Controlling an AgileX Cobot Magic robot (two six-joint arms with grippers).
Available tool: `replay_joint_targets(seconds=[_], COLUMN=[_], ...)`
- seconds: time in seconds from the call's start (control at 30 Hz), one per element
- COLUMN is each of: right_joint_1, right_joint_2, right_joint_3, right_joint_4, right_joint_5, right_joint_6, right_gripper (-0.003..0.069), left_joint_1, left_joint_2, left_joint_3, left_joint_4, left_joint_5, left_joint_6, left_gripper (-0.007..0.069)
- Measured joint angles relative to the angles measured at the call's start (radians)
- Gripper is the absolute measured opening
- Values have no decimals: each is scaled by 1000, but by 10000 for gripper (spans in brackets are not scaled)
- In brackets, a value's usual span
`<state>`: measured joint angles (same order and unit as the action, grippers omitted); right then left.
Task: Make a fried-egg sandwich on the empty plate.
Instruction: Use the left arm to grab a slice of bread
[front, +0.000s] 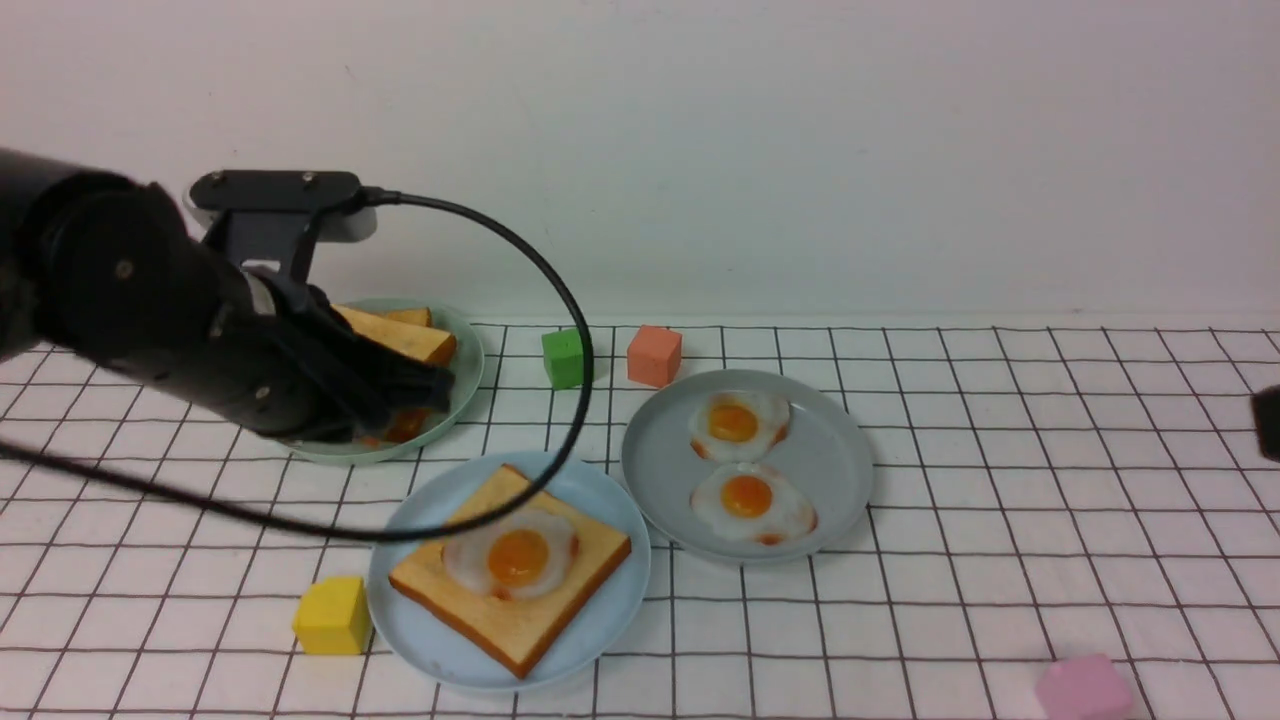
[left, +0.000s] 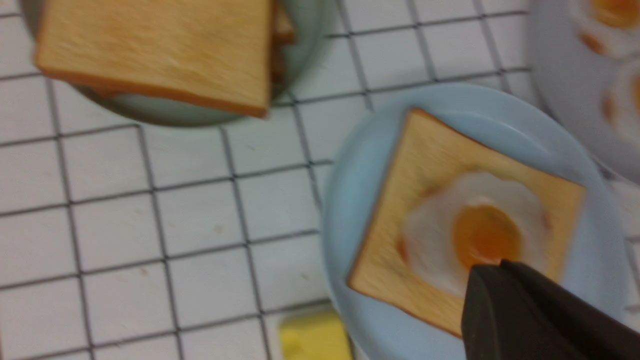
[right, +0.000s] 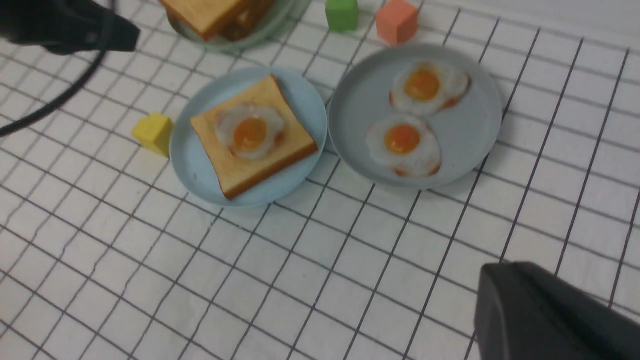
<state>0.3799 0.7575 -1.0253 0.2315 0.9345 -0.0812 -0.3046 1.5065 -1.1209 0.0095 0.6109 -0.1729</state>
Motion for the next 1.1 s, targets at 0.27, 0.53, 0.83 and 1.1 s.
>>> replay_joint_targets(seconds=[0.27, 0.53, 0.83, 1.1], right_joint_1=[0, 0, 0, 0], right_joint_2=[-110, -71, -60, -60], right_joint_3=[44, 45, 46, 46], right_joint_4=[-3, -2, 20, 20], right_joint_5=[-57, -22, -21, -21], right_joint_6=[-2, -2, -2, -2], right_gripper=[4, 6, 8, 8], left_joint_1=[117, 121, 121, 121], left_joint_2=[378, 499, 611, 623], left_joint_3=[-371, -486, -491, -502], left_joint_4=[22, 29, 43, 75], left_joint_5=[132, 72, -42, -42], left_joint_6=[66, 150, 266, 272], left_gripper=[23, 282, 467, 325])
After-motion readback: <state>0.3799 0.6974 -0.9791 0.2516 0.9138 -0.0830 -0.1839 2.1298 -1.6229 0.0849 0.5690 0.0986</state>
